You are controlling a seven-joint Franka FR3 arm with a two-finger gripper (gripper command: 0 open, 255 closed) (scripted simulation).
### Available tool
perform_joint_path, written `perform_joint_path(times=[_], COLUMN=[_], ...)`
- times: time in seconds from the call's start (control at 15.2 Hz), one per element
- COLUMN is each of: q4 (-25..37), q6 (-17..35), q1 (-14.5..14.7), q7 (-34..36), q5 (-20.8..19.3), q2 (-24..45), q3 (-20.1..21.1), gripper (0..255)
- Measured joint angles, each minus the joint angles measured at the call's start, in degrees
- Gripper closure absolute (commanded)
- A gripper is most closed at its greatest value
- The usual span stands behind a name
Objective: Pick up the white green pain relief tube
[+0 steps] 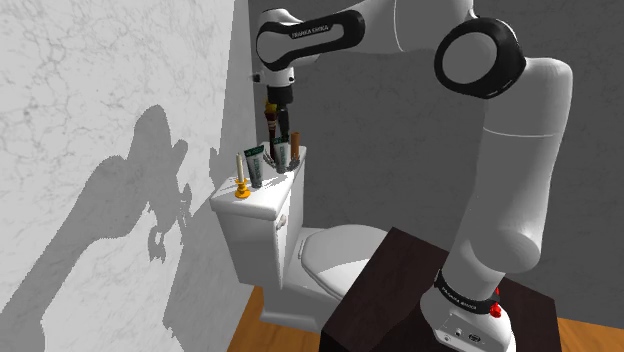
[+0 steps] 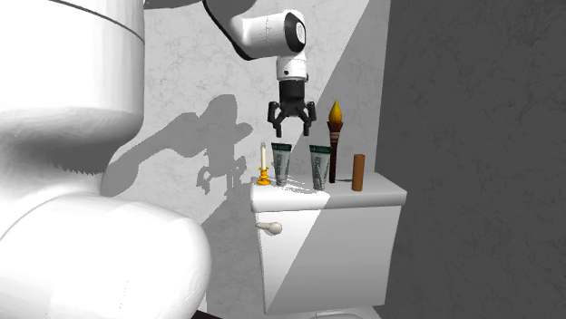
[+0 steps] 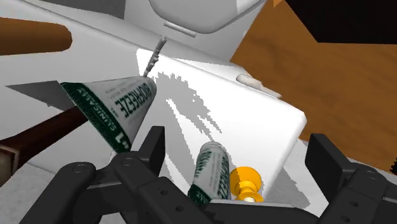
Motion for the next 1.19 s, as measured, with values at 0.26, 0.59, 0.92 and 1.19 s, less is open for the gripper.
perform_joint_path(times=[0.26, 0.59, 0.92, 1.19], q4=[12.96, 17.58, 14.80, 14.59], q6=[-3.59, -3.68, -0.72, -0.42], q1=[-0.18, -0.02, 0.01, -0.02], q7=[-7.74, -10.63, -10.59, -10.62], q5=[0.36, 0.34, 0.32, 0.32], q2=[9.99, 14.81, 15.00, 15.02], q3=[1.33, 2.16, 2.21, 2.19], gripper=[0, 0, 255, 255])
